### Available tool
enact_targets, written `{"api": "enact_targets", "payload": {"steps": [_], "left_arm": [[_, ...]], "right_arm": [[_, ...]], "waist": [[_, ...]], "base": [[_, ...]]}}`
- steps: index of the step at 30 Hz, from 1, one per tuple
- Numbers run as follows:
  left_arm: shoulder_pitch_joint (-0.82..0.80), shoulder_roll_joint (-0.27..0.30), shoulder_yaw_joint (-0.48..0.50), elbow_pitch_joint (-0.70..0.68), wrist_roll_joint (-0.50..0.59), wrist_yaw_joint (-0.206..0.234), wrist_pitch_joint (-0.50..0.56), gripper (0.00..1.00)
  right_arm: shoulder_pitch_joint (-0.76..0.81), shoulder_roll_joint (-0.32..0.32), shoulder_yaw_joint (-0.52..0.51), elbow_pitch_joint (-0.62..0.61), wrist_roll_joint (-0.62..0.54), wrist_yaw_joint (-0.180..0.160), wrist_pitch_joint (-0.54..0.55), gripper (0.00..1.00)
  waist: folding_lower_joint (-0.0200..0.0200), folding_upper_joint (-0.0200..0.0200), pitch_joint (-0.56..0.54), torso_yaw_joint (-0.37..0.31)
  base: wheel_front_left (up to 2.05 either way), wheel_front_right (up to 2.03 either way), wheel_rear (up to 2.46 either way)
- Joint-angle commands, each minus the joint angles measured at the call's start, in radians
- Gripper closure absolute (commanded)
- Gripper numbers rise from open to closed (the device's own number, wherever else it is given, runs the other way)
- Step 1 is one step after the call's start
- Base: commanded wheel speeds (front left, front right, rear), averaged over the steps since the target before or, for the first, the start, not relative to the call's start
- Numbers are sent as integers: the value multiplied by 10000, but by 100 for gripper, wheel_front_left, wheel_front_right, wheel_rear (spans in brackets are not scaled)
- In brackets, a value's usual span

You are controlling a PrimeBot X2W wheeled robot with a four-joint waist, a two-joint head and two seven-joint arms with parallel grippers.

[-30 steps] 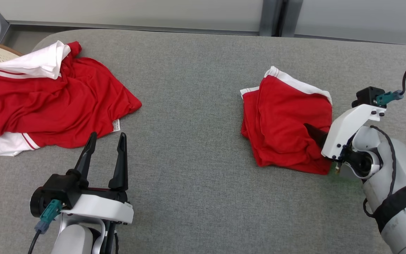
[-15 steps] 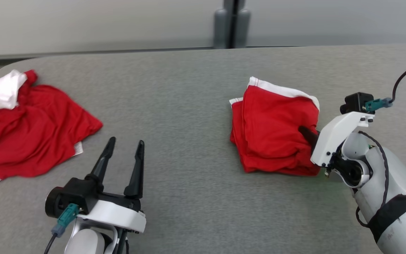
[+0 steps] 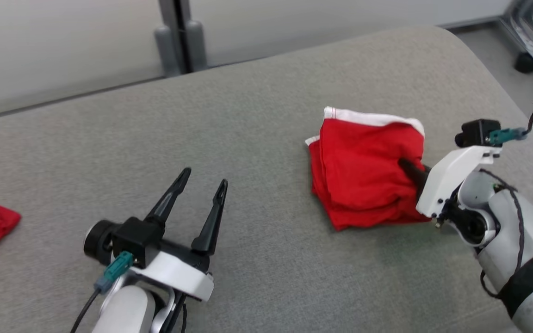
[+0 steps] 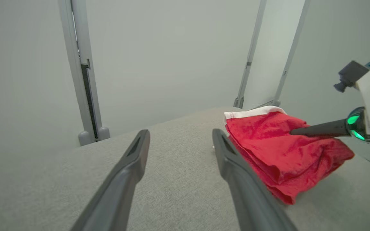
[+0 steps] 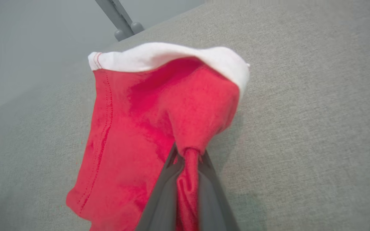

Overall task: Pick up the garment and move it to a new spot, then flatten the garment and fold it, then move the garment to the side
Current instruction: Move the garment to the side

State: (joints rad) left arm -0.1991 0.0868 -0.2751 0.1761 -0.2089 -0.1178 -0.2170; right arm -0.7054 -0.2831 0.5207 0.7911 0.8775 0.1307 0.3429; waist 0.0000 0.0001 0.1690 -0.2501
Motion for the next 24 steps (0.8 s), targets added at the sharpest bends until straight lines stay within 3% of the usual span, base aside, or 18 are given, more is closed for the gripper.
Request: {"api": "enact_targets", "payload": {"steps": [1, 15, 22, 23, 24], "left_arm": [[-241, 130, -13, -81, 72, -30, 38, 0], [-1136, 968, -130, -1247, 308, -11, 1006, 0], [-1391, 1062, -146, -1450, 304, 48, 1071, 0], [-1416, 1051, -158, -1441, 289, 59, 1052, 0], [-1422, 1035, -164, -1418, 268, 66, 1021, 0]], "right_arm": [[-246, -54, 103, -69, -11, 0, -103, 100], [-3311, -2318, 1916, 728, -1071, -1, -582, 100], [-4581, -2723, 2441, 1913, -1707, -1, -807, 100], [-4677, -2700, 2485, 2106, -1752, -1, -793, 97], [-4803, -2688, 2532, 2291, -1830, -3, -856, 69]], "waist": [[0, -1, 579, -435], [0, -1, 3025, -142], [0, -1, 3429, 208], [0, -1, 3439, 251], [0, -1, 3433, 293]], "base": [[0, 0, 0], [0, 0, 0], [0, 0, 0], [0, 0, 0], [0, 0, 0]]}}
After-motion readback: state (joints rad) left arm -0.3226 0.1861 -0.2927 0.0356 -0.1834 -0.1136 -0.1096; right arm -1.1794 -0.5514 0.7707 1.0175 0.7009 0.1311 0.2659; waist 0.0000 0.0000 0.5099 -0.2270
